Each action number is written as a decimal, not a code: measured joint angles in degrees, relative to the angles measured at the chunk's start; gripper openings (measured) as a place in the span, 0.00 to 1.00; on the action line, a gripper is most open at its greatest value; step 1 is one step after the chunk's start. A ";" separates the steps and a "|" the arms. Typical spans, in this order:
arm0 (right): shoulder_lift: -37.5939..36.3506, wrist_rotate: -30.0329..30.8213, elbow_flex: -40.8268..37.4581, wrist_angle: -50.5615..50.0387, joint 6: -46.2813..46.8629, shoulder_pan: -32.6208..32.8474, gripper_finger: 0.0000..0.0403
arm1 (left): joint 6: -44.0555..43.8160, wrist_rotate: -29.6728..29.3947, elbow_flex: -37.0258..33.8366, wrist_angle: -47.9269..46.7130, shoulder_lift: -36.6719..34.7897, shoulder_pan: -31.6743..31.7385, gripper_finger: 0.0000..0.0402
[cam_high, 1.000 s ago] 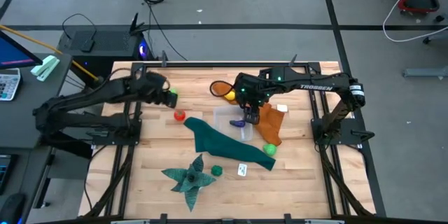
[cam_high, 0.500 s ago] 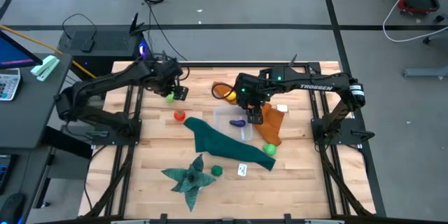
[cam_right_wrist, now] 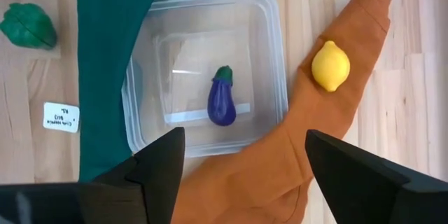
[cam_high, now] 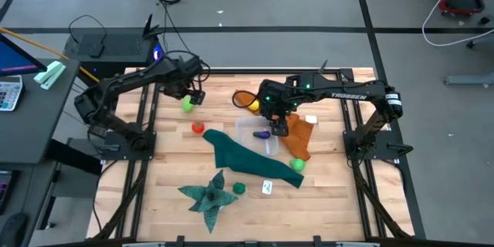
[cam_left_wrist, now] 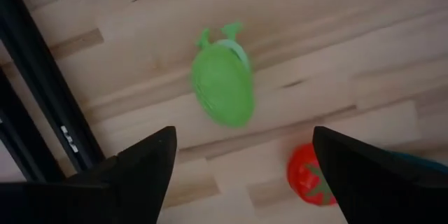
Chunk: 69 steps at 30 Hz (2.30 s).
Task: Pick and placing Produce into tupperware
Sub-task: Put the green melon into the transparent bin
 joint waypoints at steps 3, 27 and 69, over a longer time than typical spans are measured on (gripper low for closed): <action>0.00 0.00 0.00 -0.06 0.26 0.00 0.65 | 0.86 -0.04 0.02 0.44 2.07 1.17 0.86; 0.00 -0.04 0.00 0.33 5.28 0.80 0.65 | 4.15 2.35 0.00 3.63 15.67 5.49 0.91; 0.00 -0.04 0.00 1.88 5.46 0.94 0.65 | 5.44 6.88 -8.28 17.33 15.97 6.78 0.91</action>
